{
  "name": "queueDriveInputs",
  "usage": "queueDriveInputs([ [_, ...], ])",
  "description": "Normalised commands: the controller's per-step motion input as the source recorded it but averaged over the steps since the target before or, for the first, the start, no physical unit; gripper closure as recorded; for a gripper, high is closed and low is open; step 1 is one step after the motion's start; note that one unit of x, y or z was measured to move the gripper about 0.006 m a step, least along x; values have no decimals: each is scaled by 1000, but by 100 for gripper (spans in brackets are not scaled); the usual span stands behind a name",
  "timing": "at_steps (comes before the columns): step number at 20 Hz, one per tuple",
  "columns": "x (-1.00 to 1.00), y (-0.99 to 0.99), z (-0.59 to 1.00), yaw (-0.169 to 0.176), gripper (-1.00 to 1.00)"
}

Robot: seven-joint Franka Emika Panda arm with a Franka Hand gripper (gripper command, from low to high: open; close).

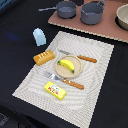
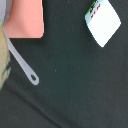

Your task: Interact with the objects in diverse but meaningful ways.

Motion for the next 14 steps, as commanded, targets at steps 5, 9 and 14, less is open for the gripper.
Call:
queueDriveInputs([
  [5,-17,-222,-178,6,-100],
  [9,-136,-573,-431,24,-100],
  [14,-343,-639,-542,32,-100],
])
